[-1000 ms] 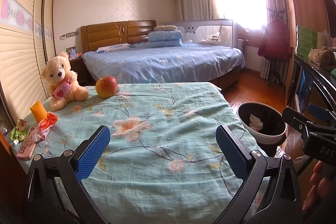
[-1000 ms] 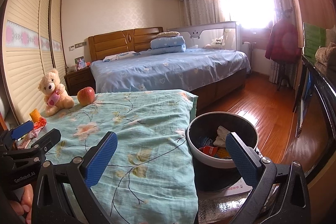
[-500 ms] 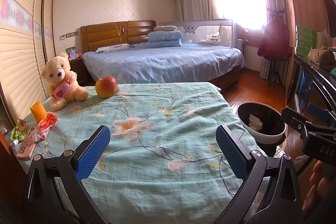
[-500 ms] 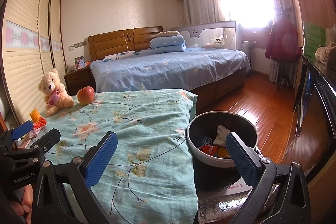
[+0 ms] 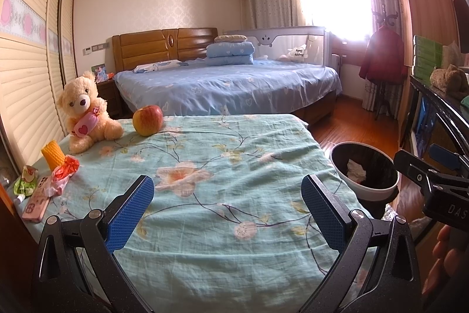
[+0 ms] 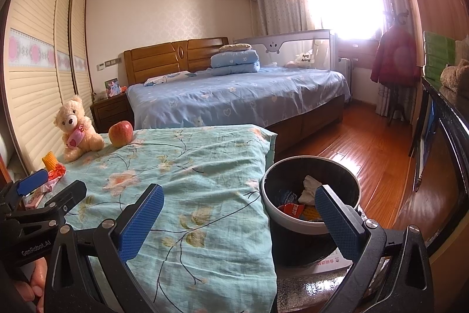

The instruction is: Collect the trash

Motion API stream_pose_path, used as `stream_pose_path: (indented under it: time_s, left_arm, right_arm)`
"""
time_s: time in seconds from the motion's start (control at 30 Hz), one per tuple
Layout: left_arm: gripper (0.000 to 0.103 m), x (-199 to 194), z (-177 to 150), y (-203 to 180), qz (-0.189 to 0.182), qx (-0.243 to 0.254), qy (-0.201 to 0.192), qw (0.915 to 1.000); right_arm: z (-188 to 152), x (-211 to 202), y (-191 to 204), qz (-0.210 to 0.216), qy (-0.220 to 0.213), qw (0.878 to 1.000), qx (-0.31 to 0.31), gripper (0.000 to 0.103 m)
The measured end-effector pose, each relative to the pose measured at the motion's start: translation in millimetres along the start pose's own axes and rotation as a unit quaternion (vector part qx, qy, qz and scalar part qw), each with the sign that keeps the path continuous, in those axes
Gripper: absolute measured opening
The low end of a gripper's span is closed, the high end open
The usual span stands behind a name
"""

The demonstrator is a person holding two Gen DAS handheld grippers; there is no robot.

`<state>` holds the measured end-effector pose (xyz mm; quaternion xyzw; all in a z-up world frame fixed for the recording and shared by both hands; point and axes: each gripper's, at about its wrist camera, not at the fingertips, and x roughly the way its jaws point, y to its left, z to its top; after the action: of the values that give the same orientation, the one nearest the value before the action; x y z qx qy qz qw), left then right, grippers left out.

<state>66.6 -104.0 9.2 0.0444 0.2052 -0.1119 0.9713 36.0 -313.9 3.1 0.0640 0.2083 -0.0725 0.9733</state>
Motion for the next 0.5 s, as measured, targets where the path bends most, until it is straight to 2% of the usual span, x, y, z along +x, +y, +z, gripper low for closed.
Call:
stream_pose_path:
  time_s: [0.5]
  left_arm:
    - [0.103,9.1,-1.0,1.0,-0.002,0.002,0.010,0.9999]
  right_arm:
    - [-1.7,5.9,1.0,0.005,0.010,1.000,0.002,0.103]
